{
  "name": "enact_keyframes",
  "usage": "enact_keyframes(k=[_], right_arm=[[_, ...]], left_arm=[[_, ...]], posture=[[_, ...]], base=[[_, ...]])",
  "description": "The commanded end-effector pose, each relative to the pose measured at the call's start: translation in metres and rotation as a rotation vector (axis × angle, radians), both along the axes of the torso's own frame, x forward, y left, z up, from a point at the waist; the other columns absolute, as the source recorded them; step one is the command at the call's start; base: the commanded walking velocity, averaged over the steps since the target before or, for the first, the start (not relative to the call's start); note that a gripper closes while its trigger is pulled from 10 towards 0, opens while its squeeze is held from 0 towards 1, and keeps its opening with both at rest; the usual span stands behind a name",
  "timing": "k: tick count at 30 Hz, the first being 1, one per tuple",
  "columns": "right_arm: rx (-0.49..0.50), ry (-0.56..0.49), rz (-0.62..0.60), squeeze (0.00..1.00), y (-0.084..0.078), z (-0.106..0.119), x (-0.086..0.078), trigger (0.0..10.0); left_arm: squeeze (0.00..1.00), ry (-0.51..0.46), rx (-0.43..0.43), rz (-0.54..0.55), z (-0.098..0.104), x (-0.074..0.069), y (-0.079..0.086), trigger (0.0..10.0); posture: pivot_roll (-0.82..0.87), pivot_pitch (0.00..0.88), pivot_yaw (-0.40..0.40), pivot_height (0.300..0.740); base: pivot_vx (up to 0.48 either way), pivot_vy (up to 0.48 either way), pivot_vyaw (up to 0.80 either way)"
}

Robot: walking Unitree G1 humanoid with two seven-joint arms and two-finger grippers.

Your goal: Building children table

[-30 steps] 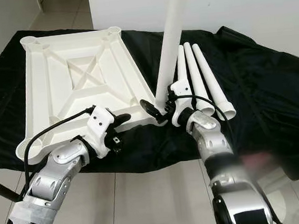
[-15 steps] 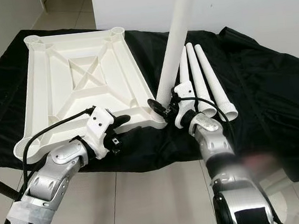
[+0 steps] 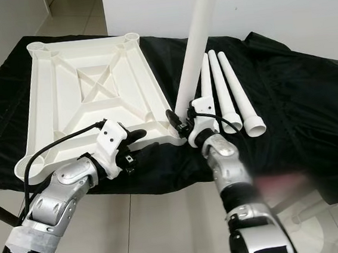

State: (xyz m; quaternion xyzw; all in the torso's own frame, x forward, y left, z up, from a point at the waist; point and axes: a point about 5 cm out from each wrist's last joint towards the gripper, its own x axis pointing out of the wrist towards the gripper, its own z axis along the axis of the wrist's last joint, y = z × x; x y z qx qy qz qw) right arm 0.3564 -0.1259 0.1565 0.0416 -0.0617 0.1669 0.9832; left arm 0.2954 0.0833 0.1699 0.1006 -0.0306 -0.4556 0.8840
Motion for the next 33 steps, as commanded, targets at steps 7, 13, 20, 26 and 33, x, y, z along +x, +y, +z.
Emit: enact_keyframes(k=[7, 13, 20, 26, 33], right_arm=[[0.085, 0.108, -0.278, 0.00, 0.008, -0.015, -0.013, 10.0], [0.110, 0.096, -0.354, 0.00, 0.032, -0.013, -0.028, 10.0], [0.100, 0.065, -0.349, 0.00, 0.026, -0.007, -0.028, 10.0], [0.105, 0.028, -0.311, 1.00, 0.019, -0.002, -0.026, 10.0], [0.113, 0.015, -0.198, 0.99, 0.020, 0.001, -0.026, 10.0]], left_arm=[[0.00, 0.005, 0.033, -0.075, -0.001, 0.002, 0.003, 10.0], [0.00, 0.001, 0.034, -0.077, -0.001, 0.002, 0.002, 10.0], [0.00, 0.001, 0.033, -0.081, -0.001, 0.002, 0.002, 10.0], [0.00, 0.000, 0.031, -0.085, -0.001, 0.001, 0.001, 10.0], [0.00, -0.001, 0.032, -0.086, -0.001, 0.001, 0.001, 10.0]], posture=[[0.03, 0.060, -0.088, 0.740], [0.04, 0.050, -0.086, 0.740], [0.04, 0.047, -0.087, 0.740], [0.04, 0.044, -0.090, 0.740], [0.04, 0.044, -0.090, 0.740]], base=[[0.000, 0.000, 0.00], [0.000, 0.000, 0.00], [0.000, 0.000, 0.00], [0.000, 0.000, 0.00], [0.000, 0.000, 0.00]])
